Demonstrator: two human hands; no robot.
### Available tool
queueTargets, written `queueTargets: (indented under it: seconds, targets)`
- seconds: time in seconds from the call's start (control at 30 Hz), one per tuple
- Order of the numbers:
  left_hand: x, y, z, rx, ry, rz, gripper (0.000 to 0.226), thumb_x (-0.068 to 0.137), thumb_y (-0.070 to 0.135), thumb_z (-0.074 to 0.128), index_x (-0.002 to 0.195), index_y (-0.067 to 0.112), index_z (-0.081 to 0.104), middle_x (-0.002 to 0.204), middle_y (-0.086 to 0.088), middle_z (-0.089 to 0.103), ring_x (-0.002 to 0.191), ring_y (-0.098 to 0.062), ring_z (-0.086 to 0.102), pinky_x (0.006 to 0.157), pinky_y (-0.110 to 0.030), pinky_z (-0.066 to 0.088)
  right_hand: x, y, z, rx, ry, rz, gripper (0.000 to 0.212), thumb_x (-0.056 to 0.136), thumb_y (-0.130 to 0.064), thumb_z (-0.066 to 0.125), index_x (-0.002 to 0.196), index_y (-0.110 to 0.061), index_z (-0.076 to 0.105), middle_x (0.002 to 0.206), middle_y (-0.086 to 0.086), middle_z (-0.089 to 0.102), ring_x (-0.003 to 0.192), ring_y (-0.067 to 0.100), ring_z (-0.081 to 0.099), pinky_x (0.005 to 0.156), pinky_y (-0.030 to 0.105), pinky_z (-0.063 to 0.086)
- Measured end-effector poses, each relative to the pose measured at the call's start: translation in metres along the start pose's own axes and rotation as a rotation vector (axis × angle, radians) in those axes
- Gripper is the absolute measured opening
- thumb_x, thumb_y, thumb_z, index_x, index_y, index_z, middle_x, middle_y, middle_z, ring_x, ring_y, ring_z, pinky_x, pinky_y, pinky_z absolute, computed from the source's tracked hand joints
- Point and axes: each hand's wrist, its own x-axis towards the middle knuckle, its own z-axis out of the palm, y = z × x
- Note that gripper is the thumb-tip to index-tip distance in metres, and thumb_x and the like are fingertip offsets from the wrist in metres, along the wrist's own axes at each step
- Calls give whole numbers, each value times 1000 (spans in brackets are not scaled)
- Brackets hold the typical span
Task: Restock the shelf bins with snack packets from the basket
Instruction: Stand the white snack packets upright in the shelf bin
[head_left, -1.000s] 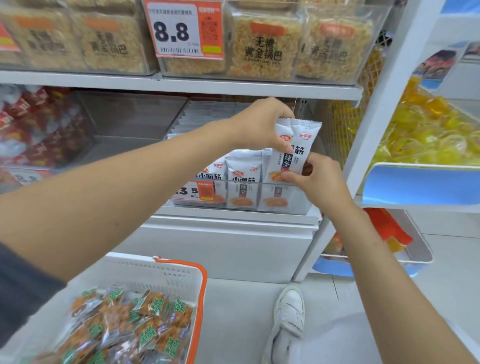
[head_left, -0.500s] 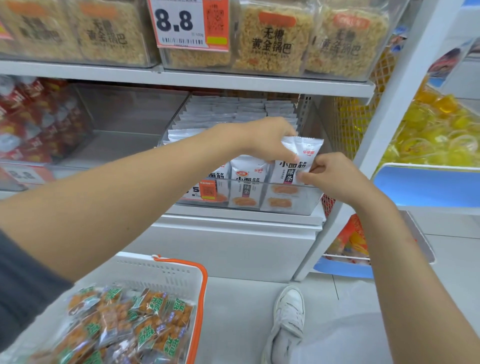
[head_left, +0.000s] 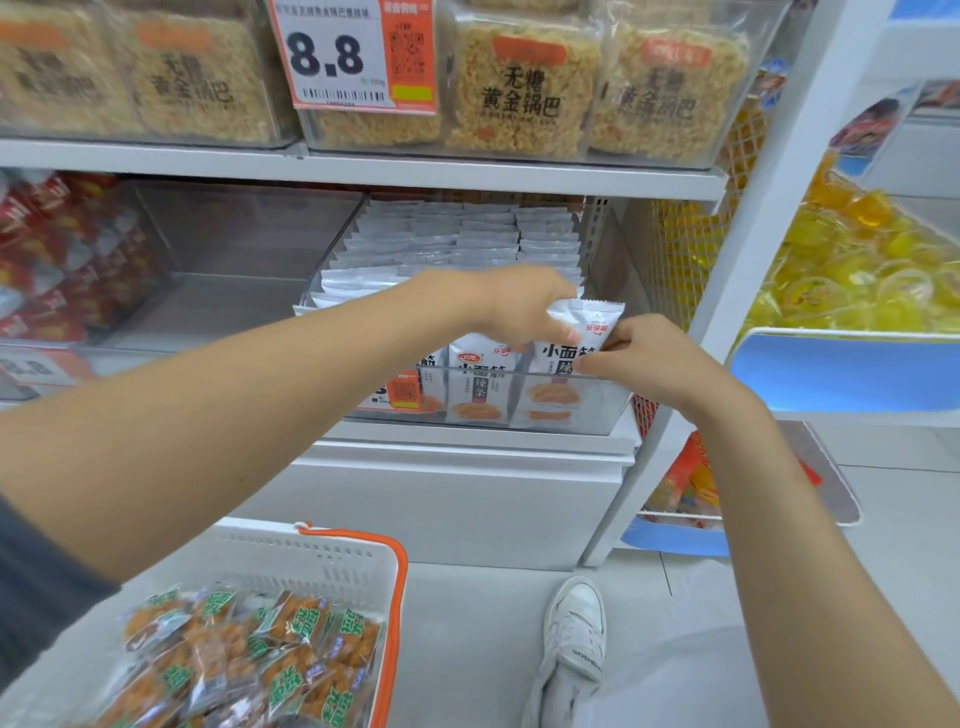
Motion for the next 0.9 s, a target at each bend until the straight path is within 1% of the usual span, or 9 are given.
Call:
queueTargets:
  seconds: [0.13,0.27,0.37,0.47,0.53,0.63,0.7,0.8,0.9]
  targets:
    - [0,-2,2,-7,-21,-7,43,96,39,55,127,10,53,107,-3,61,64,-6,59,55,-20,41,-1,0,-1,24,-25,-14,38,77,-32,75,89,3,69,74,7,59,64,21,48,62,32,39]
    - [2,-4,2,62,-23,9,44,97,41,53,128,10,51,102,-1,57,76,-13,58,56,-18,38,1,3,-9,108,31,-39,38,76,-47,77,83,-10,72,84,8,74,88,28,69,85,46,56]
    - [5,-4,4,126,-77,-5,56,96,45,52,139,10,44,128,-8,57,99,-24,60,77,-30,45,2,1,-10,28,-26,-25,34,82,-39,75,79,-5,71,79,14,69,72,27,60,68,36,49]
    - [5,-1,3,165,-103,-18,62,97,46,48,147,12,33,145,-6,45,73,-7,50,76,-25,37,3,-4,-11,-38,-61,3,34,85,-34,73,68,-5,66,68,6,55,62,17,46,58,28,35]
    - [5,-1,5,208,-111,-18,61,98,47,46,147,13,33,147,-5,42,71,-4,49,79,-26,35,5,-6,-11,-77,-89,23,37,86,-33,73,61,-9,60,61,0,53,56,13,45,53,25,33]
    - [7,-6,15,270,-138,-14,60,98,48,45,146,13,35,148,-5,42,122,-24,49,101,-37,38,9,-10,-10,-147,-136,43,38,88,-29,70,57,-12,55,52,-5,53,40,2,45,47,20,30]
    - [7,-8,17,280,-135,-20,60,98,50,44,146,14,35,149,-4,41,132,-26,41,105,-40,37,10,-12,-9,-156,-148,50,42,90,-25,68,54,-14,48,52,-3,55,31,0,42,43,18,28]
    - [6,-8,15,240,-122,-13,54,96,51,48,137,17,45,143,-2,48,123,-22,48,91,-32,40,11,-10,-10,-101,-144,60,42,87,-26,71,54,-10,50,55,-2,54,39,2,46,42,15,31]
    - [-4,-9,12,105,93,56,34,87,51,64,111,27,59,116,4,62,100,-14,58,77,-31,45,10,-8,-12,-57,-136,61,32,82,-32,75,77,-1,67,72,3,58,69,15,53,63,27,43]
